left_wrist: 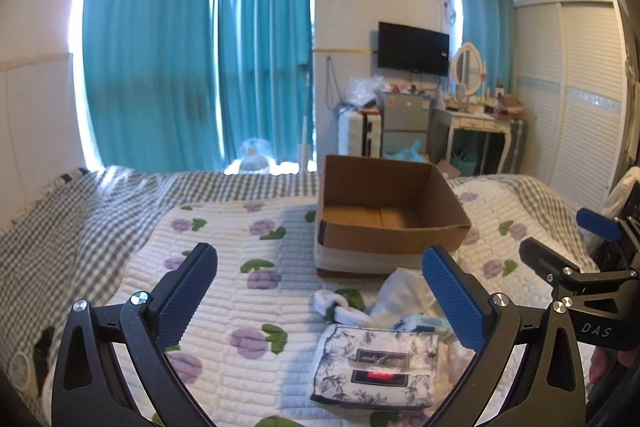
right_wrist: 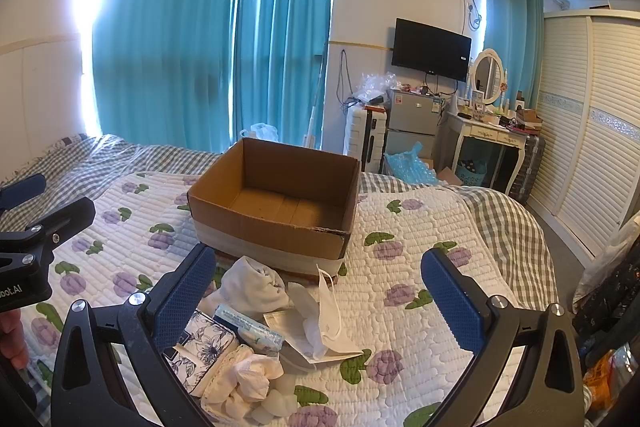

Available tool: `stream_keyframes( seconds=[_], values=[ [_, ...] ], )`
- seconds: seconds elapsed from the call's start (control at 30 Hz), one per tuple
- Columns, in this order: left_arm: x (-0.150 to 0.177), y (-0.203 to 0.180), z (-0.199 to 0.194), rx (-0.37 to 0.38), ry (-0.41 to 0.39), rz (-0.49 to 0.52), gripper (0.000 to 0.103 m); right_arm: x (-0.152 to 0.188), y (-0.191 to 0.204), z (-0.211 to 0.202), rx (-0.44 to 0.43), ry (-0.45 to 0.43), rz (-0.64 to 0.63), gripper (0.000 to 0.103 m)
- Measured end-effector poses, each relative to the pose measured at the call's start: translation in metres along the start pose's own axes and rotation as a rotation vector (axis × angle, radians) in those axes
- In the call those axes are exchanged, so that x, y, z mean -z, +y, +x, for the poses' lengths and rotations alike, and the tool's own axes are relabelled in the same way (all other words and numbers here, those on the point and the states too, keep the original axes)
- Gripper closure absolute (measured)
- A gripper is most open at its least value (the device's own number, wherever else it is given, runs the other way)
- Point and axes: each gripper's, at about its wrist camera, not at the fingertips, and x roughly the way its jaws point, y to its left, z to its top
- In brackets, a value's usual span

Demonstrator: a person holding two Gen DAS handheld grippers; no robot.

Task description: Organize soft objects

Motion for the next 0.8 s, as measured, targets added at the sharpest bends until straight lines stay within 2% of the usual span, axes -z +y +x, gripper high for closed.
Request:
stream_keyframes(
  seconds=[0.8],
  values=[
    [-0.0009,0.0001,0.0003,0.000,0.004,0.002,0.000,0.0019,-0.0023,0.0021,0.002,0.009,0.000,0.000]
  ],
)
